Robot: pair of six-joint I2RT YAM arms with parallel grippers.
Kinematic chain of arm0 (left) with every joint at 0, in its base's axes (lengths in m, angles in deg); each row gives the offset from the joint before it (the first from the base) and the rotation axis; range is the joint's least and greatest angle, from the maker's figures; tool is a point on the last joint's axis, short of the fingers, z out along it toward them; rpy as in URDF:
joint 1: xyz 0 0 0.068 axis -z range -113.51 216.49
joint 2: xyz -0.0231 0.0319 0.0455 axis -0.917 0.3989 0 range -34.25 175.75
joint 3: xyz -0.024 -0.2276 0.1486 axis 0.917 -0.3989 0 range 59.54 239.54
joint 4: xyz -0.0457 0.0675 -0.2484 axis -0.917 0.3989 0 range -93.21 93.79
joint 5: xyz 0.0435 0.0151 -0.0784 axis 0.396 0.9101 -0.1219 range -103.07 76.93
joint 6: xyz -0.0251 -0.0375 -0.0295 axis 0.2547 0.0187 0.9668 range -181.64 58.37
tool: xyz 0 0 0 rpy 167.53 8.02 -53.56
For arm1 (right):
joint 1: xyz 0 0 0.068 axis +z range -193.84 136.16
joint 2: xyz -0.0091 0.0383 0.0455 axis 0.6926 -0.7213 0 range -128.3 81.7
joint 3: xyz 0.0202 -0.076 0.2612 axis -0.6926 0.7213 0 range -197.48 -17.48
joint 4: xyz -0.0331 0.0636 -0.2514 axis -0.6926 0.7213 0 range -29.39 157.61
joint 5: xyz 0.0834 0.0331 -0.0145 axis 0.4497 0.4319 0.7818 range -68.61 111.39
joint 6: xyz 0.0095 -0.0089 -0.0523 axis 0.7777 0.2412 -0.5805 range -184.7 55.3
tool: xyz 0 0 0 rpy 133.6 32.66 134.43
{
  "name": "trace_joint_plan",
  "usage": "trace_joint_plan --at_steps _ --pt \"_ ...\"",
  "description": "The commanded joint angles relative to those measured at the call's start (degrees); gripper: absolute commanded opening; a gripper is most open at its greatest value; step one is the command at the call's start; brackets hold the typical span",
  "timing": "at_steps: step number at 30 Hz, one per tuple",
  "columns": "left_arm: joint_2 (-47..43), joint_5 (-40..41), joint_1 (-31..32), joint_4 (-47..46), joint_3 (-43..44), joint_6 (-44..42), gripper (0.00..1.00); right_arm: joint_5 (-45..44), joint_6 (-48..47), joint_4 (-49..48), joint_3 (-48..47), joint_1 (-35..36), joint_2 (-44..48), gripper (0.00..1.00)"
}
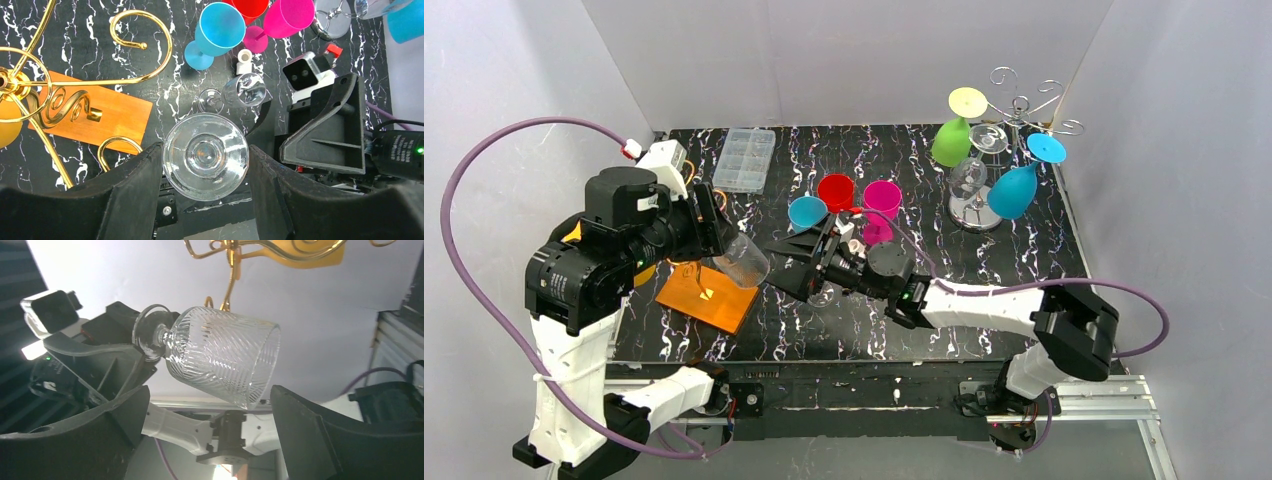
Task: Take the wine glass off the wine glass rack
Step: Place the wine glass at the center of the board.
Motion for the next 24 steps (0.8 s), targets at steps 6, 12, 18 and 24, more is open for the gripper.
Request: trace_joint_plan --at_steps 6,12,18,24 --pt "-0.59 -2.02 -0.14 -5.85 -0.39 2.87 0.2 -6.57 7.55 -20.94 -0.44 2.2 -5.26 1.0" --pt "-0.84 -4.68 -0.16 -7.54 -1.22 4.74 0.2 -8.81 8.28 -28.44 -0.92 2.39 -7.66 1.0" --pt "-1.53 -6.24 -0.16 -9.31 -1.3 7.41 0.2 -11.03 8.64 -38.42 -2.77 3.02 -12.13 0.83" --pt "-2.24 -6.27 -0.16 -9.88 -0.47 9.95 0.19 -11.75 6.39 -43.07 -5.64 3.02 -14.25 0.58"
